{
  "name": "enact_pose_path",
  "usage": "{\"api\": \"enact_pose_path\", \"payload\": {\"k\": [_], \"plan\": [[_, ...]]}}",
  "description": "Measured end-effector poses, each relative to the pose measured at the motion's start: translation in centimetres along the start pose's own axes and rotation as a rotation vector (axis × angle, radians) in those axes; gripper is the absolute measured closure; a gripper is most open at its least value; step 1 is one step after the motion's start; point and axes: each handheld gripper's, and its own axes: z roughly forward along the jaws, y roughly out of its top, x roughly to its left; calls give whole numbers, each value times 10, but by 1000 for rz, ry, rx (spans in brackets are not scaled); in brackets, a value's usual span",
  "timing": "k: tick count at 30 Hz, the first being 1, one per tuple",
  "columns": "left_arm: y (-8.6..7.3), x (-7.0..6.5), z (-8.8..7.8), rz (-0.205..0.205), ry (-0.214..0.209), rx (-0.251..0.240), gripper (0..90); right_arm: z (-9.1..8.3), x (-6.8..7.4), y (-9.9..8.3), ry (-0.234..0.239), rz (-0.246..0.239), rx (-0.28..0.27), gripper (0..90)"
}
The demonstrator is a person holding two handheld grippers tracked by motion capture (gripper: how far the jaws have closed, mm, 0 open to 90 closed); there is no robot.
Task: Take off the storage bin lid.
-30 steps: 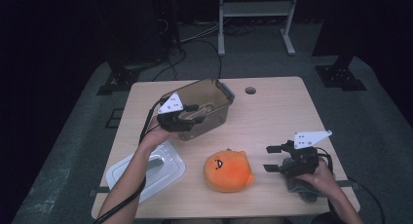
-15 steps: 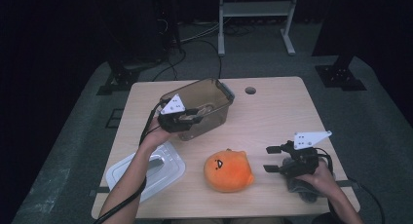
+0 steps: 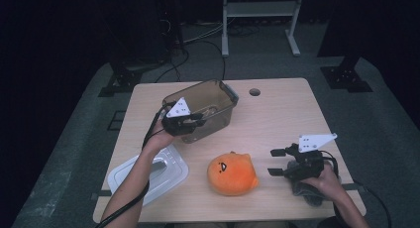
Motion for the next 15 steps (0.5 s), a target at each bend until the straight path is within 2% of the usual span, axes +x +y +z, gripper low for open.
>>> {"api": "enact_pose_path", "payload": {"k": [6, 15], "plan": [[0, 1, 1, -4, 10, 5, 720, -1, 0, 0, 0, -1, -4, 304], [0, 3, 6, -8, 10, 22, 692, -1, 0, 0, -1, -2, -6, 303]]}}
